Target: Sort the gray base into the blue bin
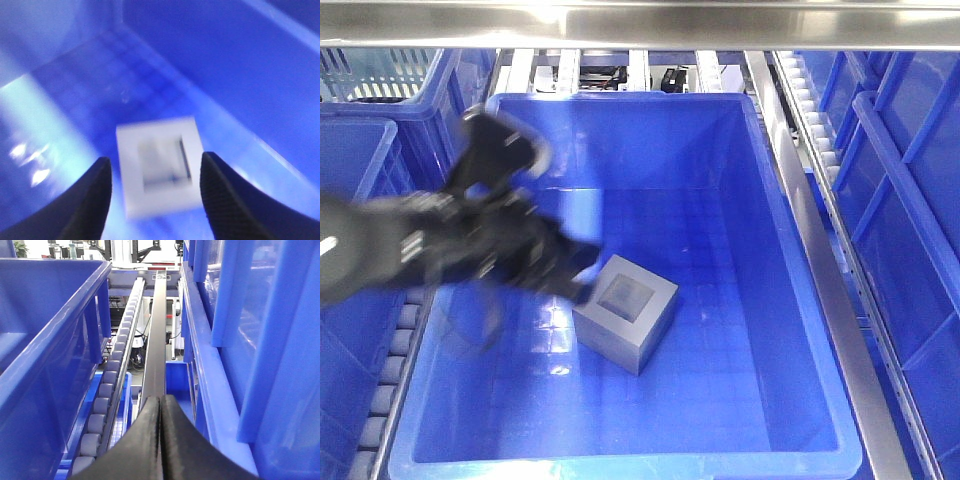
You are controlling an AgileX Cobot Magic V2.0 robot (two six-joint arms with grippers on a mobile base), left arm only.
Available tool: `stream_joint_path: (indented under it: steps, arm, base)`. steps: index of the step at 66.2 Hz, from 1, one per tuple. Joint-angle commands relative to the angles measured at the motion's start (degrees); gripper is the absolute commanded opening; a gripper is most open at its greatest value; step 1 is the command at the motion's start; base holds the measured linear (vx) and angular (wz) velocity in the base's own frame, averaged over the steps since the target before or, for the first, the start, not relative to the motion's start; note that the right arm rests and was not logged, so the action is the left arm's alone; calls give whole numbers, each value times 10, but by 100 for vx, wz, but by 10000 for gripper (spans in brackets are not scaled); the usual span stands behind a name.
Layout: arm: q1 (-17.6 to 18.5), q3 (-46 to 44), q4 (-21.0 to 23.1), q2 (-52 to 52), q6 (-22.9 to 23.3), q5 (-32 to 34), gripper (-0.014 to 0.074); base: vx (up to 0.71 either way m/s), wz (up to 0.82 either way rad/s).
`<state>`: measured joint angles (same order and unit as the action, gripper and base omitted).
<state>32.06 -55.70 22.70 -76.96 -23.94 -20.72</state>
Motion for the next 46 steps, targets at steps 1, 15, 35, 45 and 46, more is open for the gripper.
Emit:
stream_joint_path:
  steps: [1,15,35,45,46]
  arm:
    - [1,12,0,53,-1,31,376]
    - [1,98,-2,152,-1,46,376]
    - [1,197,1,321,6,13,376]
    - [1,231,1,420,13,-22,376]
    - [1,233,1,429,14,-23,376]
  base:
    - [0,0]
    - [0,0]
    - [0,0]
    - [0,0]
    - [0,0]
